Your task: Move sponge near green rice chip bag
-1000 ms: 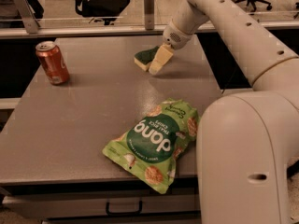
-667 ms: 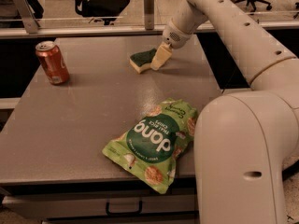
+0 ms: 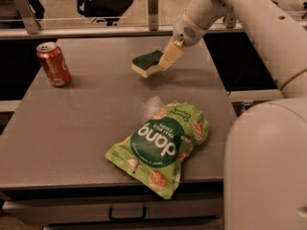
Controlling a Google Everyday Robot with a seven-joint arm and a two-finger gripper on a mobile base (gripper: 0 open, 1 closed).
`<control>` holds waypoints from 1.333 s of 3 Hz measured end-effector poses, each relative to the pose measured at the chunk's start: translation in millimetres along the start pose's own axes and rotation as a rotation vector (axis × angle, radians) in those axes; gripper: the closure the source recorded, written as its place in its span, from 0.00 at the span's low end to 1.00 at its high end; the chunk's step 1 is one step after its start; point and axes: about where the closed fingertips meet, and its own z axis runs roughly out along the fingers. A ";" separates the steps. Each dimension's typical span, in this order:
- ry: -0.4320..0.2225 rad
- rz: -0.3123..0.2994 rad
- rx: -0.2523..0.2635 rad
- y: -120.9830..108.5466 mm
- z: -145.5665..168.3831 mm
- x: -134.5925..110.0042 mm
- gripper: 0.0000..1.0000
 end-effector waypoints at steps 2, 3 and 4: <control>-0.001 -0.120 -0.092 67.1 -35.8 3.6 1.00; 0.044 -0.180 -0.168 105.1 -37.2 6.9 0.77; 0.071 -0.212 -0.203 123.7 -33.9 9.6 0.47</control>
Offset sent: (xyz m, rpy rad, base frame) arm -0.1273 -0.0071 0.0399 -0.0181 0.0597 0.2591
